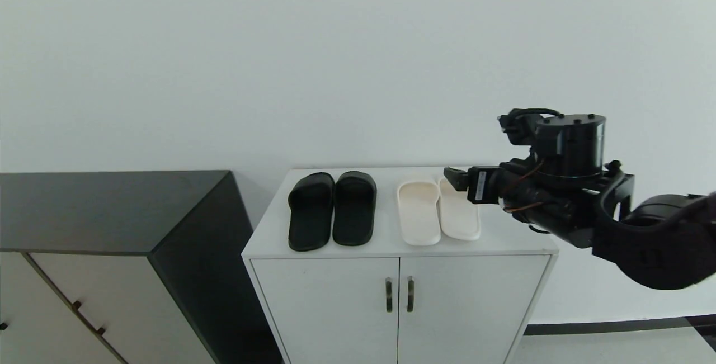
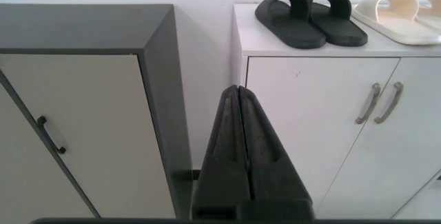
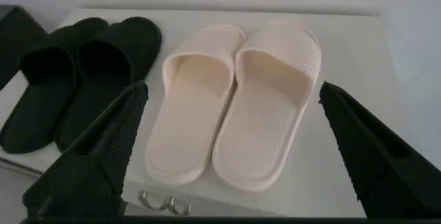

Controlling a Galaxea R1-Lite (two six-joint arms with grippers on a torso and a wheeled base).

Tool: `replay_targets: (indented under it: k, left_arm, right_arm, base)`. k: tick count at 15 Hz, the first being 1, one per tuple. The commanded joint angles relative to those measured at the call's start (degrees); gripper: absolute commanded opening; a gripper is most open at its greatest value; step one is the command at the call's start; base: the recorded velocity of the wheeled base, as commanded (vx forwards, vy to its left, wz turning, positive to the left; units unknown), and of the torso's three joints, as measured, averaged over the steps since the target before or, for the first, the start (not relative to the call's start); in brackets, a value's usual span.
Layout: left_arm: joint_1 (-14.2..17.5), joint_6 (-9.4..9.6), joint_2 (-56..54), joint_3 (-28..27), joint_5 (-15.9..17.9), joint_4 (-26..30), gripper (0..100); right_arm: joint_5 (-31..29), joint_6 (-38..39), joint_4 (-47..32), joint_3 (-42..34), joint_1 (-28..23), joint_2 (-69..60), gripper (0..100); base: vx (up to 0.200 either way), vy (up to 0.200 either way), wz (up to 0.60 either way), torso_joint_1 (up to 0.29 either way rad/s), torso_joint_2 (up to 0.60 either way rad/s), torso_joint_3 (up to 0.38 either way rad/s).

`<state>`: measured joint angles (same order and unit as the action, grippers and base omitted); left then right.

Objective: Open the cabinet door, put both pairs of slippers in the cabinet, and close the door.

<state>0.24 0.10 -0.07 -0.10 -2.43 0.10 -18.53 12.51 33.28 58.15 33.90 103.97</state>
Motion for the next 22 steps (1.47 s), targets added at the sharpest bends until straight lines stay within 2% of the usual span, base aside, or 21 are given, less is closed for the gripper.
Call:
replay_targets:
  k: [1, 9, 14, 20, 21, 22]
  left_arm:
    - [0.0, -0.1, 0.1, 0.0, 0.0, 0.0, 0]
    - [0.0, -0.1, 0.1, 0.0, 0.0, 0.0, 0]
    - [0.0, -0.1, 0.1, 0.0, 0.0, 0.0, 0]
    - [0.0, -0.19, 0.1, 0.0, 0.0, 0.0, 0]
    - [0.0, -0.19, 0.1, 0.0, 0.0, 0.0, 0]
    - [0.0, -0.19, 0.1, 0.0, 0.0, 0.0, 0]
  right_arm:
    - [-1.3, -1.6, 0.0, 6.4, 1.3, 9.5, 100]
    - [-2.1, -2.0, -0.2, 20.4, -1.6, 24.3, 100]
    - [-2.1, -4.4, -0.3, 25.3, -3.8, 29.5, 100]
    - [-2.0, -4.2, -5.5, 33.7, -4.1, 32.6, 100]
    - [-1.9, -4.2, -5.8, 33.9, -4.1, 32.6, 0]
    - [-1.9, -4.1, -6.1, 34.0, -4.1, 32.7, 0]
  base:
    - [0.0, 0.0, 0.0, 0.0, 0.0, 0.0]
    - [0.0, 0.0, 0.0, 0.0, 0.0, 0.0]
    - [0.0, 0.0, 0.0, 0.0, 0.0, 0.0]
    - [0.0, 0.0, 0.0, 0.0, 0.0, 0.0]
    - [0.0, 0.0, 0.0, 0.0, 0.0, 0.0]
    - [0.0, 0.0, 0.0, 0.0, 0.0, 0.0]
